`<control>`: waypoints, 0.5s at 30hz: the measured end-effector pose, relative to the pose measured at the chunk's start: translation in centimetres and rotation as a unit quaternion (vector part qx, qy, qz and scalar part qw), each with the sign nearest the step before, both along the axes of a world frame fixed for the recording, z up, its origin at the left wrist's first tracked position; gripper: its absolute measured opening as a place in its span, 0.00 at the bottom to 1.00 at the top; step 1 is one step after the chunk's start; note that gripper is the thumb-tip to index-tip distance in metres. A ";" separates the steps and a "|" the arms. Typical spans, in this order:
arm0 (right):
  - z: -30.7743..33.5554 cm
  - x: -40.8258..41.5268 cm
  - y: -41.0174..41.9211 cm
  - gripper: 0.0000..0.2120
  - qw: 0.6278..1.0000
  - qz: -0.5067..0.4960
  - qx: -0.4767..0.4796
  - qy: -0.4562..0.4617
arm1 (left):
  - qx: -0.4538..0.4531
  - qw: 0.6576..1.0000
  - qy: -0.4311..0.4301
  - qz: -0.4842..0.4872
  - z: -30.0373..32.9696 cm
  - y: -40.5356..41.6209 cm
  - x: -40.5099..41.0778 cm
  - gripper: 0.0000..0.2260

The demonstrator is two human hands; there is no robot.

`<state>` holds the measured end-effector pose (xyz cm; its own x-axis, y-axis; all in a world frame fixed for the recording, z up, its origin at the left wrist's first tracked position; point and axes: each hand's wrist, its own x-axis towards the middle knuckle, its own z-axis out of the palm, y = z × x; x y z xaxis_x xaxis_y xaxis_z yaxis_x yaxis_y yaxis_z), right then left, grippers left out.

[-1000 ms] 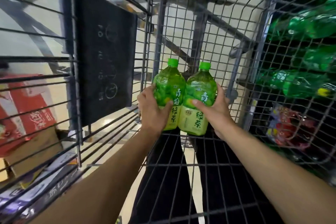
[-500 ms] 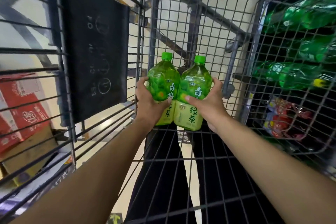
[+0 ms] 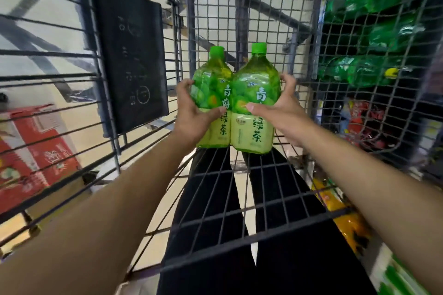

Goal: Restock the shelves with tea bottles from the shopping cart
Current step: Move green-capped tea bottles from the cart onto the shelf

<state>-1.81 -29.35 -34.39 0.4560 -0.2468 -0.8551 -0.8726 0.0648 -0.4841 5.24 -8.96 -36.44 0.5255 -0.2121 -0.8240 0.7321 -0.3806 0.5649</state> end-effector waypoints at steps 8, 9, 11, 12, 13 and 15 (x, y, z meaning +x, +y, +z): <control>13.2 -1.4 -1.2 0.45 0.985 -0.134 0.078 -0.075 | -0.046 0.997 -0.047 -0.050 13.9 -1.2 2.2 0.35; 14.6 -2.0 -1.2 0.47 0.982 -0.152 0.079 -0.083 | -0.061 0.995 -0.048 -0.056 15.9 -1.5 2.4 0.35; 17.2 -3.1 -1.1 0.49 0.974 -0.189 0.073 -0.102 | -0.077 0.993 -0.054 -0.066 19.2 -1.9 2.7 0.36; 18.5 -3.8 -1.1 0.49 0.969 -0.207 0.073 -0.113 | -0.076 0.992 -0.063 -0.078 20.6 -2.0 2.7 0.36; 19.8 -4.4 -1.0 0.49 0.964 -0.225 0.074 -0.123 | -0.075 0.990 -0.073 -0.096 22.1 -2.2 2.7 0.36; 22.1 -5.7 -0.5 0.46 0.952 -0.259 0.074 -0.145 | -0.089 0.984 -0.090 -0.123 24.5 -2.3 2.3 0.35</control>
